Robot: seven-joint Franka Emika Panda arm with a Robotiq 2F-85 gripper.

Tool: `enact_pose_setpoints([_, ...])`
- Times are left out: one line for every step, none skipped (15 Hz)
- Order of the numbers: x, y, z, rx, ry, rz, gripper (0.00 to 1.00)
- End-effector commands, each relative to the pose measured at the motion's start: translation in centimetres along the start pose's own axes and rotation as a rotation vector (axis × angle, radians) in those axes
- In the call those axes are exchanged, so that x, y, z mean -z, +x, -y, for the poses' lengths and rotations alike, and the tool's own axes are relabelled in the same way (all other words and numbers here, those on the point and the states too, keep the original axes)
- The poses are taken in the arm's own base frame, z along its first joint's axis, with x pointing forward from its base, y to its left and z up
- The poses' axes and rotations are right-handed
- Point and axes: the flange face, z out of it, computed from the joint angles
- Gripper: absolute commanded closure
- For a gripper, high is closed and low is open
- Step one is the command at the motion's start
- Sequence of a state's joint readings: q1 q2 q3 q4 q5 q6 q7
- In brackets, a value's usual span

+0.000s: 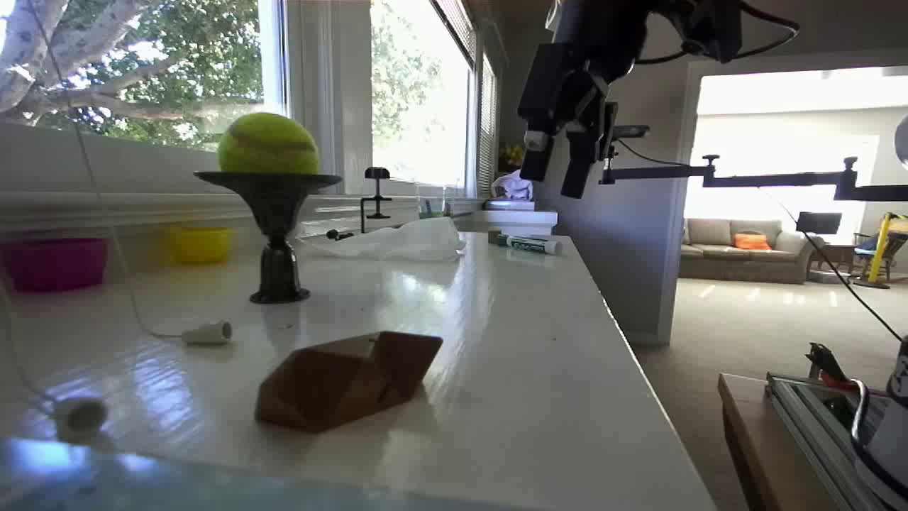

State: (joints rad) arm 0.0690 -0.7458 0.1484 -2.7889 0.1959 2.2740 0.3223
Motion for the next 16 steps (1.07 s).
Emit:
enact_pose_setpoints([0.0, 0.0, 0.0, 0.000, -0.001, 0.003, 0.00])
enact_pose_setpoints([-0.1, 0.0, 0.0, 0.000, -0.002, 0.006, 0.00])
enact_pose_setpoints([-0.2, 0.0, 0.0, -0.001, -0.003, 0.007, 0.00])
enact_pose_setpoints([-0.2, 0.0, 0.0, -0.001, -0.003, 0.008, 0.00])
enact_pose_setpoints([-0.2, 0.0, 0.0, -0.001, -0.003, 0.008, 0.00])
enact_pose_setpoints([-0.2, 0.0, 0.0, -0.001, -0.003, 0.008, 0.00])
enact_pose_setpoints([-0.2, 0.0, 0.0, -0.001, -0.003, 0.009, 0.00])
enact_pose_setpoints([0.1, 0.2, 0.0, -0.010, 0.003, -0.001, 0.00])
enact_pose_setpoints([0.6, 0.5, 0.0, -0.013, 0.017, -0.023, 0.00])
enact_pose_setpoints([1.6, 1.0, -0.1, -0.014, 0.037, -0.057, 0.00])
enact_pose_setpoints([2.8, 1.6, -0.3, -0.012, 0.059, -0.100, 0.00])
enact_pose_setpoints([3.9, 2.2, -0.3, -0.012, 0.076, -0.140, 0.00])
enact_pose_setpoints([5.1, 2.8, -0.3, -0.006, 0.098, -0.191, 0.00])
enact_pose_setpoints([6.3, 3.5, -0.2, 0.009, 0.121, -0.245, 0.00])
enact_pose_setpoints([7.5, 4.0, -0.1, 0.027, 0.145, -0.294, 0.00])
enact_pose_setpoints([8.6, 4.6, 0.1, 0.045, 0.168, -0.341, 0.00])
